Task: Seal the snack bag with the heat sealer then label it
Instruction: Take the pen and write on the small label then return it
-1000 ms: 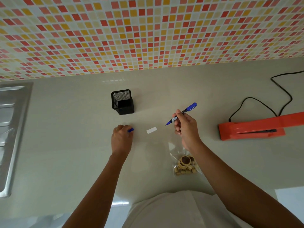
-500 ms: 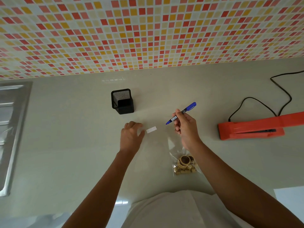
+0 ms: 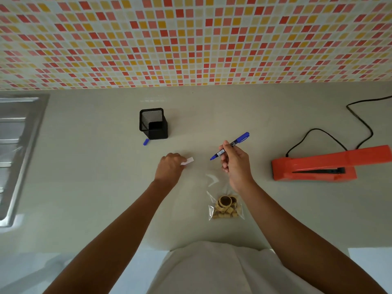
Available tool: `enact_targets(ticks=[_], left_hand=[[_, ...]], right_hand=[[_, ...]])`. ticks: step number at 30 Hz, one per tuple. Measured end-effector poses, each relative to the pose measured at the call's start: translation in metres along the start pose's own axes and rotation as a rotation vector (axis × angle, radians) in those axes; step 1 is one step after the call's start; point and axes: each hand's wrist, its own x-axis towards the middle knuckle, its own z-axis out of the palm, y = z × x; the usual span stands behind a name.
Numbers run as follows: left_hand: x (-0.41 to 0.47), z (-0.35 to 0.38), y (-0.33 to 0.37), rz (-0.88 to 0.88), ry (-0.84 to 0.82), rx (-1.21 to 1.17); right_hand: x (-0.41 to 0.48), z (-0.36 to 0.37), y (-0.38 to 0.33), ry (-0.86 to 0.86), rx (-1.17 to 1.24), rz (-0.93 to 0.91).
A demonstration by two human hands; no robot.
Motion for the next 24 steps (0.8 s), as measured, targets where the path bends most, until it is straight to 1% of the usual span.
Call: enact_targets(ticks=[3,9,12,16,19,24], left_hand=[[-0.001,-0.003,0.002,-0.016,-0.041,0.03],[-0.004,-0.004,0.002,0.048,-0.014,0.132],[-0.004,-0.001,-0.003,0.081,0.001,0.142],[-0.004,-0.002,-0.009,0.126,0.007,0.165],[-0.004,-0.007,-0.015,0.196,0.014,0.136],[-0.008,-0.007,-0.029,0.208,0.052,-0.02]], right_hand=[[-0.002,0.0,0.005,-0.014,-0.022,0.019],[-0.005,0.011,0.016,0.011,-0.035,0.06],[-0.008,0.02,0.022,0.027,-0.029,0.058],[-0.009,0.035,0.029,0.087,0.018,0.048],[-0.011,0.047,0.035,0.134,0.058,0.044],[-0.013,0.061,0.047,0.232,0.112,0.033]])
